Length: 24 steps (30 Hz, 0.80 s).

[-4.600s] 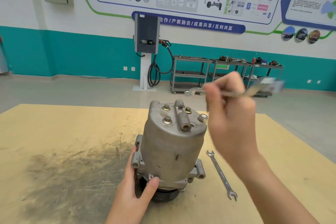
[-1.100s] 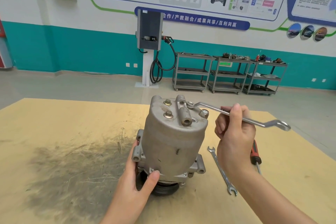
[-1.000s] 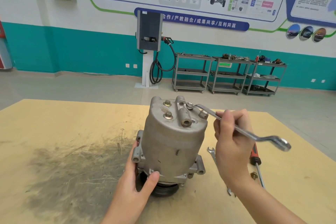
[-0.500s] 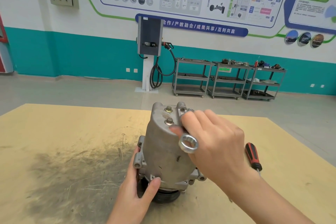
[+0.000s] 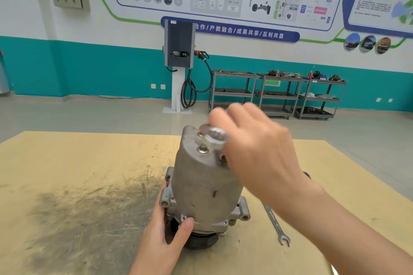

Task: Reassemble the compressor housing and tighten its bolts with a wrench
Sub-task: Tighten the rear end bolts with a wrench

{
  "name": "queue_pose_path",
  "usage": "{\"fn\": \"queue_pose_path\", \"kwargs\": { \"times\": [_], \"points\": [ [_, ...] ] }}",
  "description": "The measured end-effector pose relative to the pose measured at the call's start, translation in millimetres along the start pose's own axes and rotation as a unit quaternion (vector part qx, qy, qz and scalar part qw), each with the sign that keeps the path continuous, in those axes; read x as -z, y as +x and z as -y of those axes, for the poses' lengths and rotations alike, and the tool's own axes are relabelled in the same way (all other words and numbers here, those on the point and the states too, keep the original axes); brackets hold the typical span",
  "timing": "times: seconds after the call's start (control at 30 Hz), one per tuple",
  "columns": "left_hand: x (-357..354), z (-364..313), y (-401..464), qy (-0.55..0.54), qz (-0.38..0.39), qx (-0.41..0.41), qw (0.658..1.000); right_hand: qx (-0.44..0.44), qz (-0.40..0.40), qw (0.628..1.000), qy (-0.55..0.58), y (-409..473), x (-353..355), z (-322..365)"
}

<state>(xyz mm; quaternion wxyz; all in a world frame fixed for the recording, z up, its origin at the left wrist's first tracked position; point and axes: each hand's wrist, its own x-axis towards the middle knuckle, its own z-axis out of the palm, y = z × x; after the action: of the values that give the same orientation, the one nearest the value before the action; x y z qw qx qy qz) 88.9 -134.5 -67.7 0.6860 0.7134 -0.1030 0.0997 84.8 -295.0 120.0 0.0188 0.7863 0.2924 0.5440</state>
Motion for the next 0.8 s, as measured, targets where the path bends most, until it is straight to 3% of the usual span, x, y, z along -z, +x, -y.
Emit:
{"fn": "queue_pose_path", "kwargs": {
  "times": [0.07, 0.1, 0.13, 0.2, 0.3, 0.37, 0.47, 0.5, 0.57, 0.8],
  "points": [
    [-0.3, 1.2, 0.0, -0.006, 0.000, 0.002, 1.000, -0.062, -0.047, 0.991, 0.109, 6.2, 0.5, -18.7],
    [-0.5, 2.0, 0.0, -0.008, -0.001, 0.004, 1.000, -0.128, -0.088, 0.967, 0.204, 9.2, 0.1, -30.1],
    [-0.4, 2.6, 0.0, -0.009, 0.000, 0.005, 1.000, -0.209, -0.122, 0.915, 0.322, 11.6, -0.8, -41.3],
    [-0.3, 3.4, 0.2, -0.007, -0.002, 0.009, 1.000, -0.360, -0.162, 0.757, 0.522, 12.1, -6.9, -64.1],
    [0.8, 3.5, 0.8, -0.001, -0.003, 0.014, 1.000, -0.518, -0.139, 0.512, 0.671, 2.8, -27.4, -91.9],
    [1.6, 2.8, 1.2, 0.004, -0.004, 0.020, 1.000, -0.573, -0.099, 0.408, 0.703, -9.0, -40.5, -100.2],
    [1.9, 2.8, 2.0, 0.003, -0.002, 0.022, 1.000, -0.584, -0.074, 0.293, 0.754, -26.2, -55.1, -103.7],
    [1.5, 2.7, 2.2, 0.001, -0.001, 0.022, 1.000, -0.577, -0.072, 0.275, 0.765, -29.8, -58.4, -103.9],
    [1.1, 2.8, 2.1, -0.004, -0.005, 0.023, 1.000, -0.569, -0.069, 0.273, 0.773, -33.8, -63.8, -103.1],
    [1.3, 3.1, 0.9, 0.010, -0.006, 0.026, 1.000, -0.573, -0.047, 0.354, 0.738, -32.3, -69.5, -100.1]
  ]
}}
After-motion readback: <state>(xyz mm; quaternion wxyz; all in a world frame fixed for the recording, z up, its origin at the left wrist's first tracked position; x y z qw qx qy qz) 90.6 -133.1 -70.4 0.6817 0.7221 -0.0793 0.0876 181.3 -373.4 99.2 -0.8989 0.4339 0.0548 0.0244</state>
